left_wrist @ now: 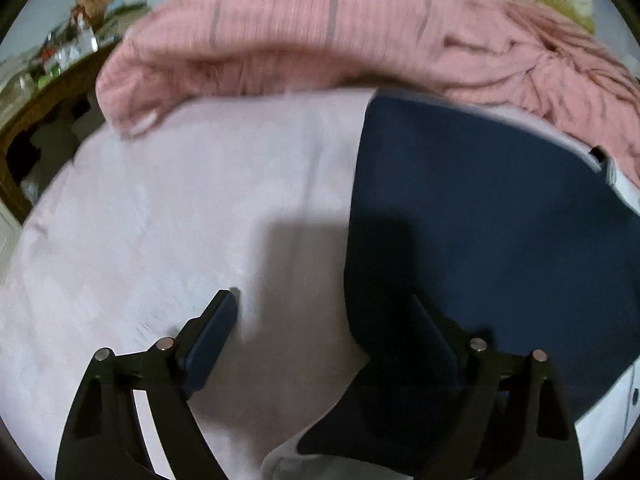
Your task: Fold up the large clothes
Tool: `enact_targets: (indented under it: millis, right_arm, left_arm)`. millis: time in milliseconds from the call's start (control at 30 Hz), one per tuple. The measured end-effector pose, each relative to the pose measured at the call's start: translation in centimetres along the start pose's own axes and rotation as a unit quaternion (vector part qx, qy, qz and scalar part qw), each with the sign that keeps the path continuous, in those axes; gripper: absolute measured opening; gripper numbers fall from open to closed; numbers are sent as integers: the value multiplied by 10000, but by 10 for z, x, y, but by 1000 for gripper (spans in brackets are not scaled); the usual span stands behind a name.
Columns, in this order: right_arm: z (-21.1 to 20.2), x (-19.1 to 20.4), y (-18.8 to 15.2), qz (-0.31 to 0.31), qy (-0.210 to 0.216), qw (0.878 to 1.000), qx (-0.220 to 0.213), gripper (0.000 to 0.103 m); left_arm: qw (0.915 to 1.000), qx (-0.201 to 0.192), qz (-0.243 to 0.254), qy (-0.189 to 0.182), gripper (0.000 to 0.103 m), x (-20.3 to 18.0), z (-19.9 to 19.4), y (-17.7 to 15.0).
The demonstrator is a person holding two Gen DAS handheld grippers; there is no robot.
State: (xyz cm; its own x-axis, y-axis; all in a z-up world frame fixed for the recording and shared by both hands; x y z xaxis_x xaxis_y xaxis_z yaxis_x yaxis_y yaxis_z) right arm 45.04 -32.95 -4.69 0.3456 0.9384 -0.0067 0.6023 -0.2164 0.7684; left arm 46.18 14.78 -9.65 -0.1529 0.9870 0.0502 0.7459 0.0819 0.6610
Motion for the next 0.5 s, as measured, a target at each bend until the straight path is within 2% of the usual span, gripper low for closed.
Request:
enact_targets:
  millis: [33, 133, 200, 267, 333, 400, 500]
  right_arm:
    - [-7, -4, 4, 56, 8, 9999, -104, 60]
    - [-30, -14, 16, 161, 246, 9994, -200, 61]
    - [-54, -21, 25, 265, 432, 9981, -348, 63]
    - [-80, -28, 35, 417, 565, 9962, -520, 71]
    - [-104, -34, 43, 491, 764, 9937, -659, 72]
    - [-126, -41, 52, 329, 954, 9919, -765, 72]
    - [-154, -73, 69, 158, 822, 9920, -943, 73]
  left_arm:
    - [10000, -31, -10, 9, 85, 1, -2, 2]
    - [9986, -516, 49, 127, 75, -1, -27, 10]
    - [9954, -950, -12, -112, 75, -5, -56, 19]
    - [9880, -1504, -100, -348, 75, -10, -98, 30]
    - [9772, -2089, -83, -363, 76, -18, -150, 35]
    - [9683, -2463, -100, -403, 77, -25, -191, 38]
    - [9512, -2995, -295, -684, 80, -35, -251, 46]
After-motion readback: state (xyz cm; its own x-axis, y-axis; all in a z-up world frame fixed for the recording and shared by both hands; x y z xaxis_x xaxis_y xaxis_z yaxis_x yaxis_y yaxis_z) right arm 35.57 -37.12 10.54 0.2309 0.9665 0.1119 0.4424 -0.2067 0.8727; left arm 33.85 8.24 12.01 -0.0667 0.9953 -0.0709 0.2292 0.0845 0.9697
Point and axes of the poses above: each gripper's, at about its wrist camera, not at the fingertips, and z roughly the way its jaws point, x to its left, y to its top, the point moved 3 cm from there along z, roughly the way its jaws point, and after that the axes turned 5 degrees about -x, right-handed, at the moved point
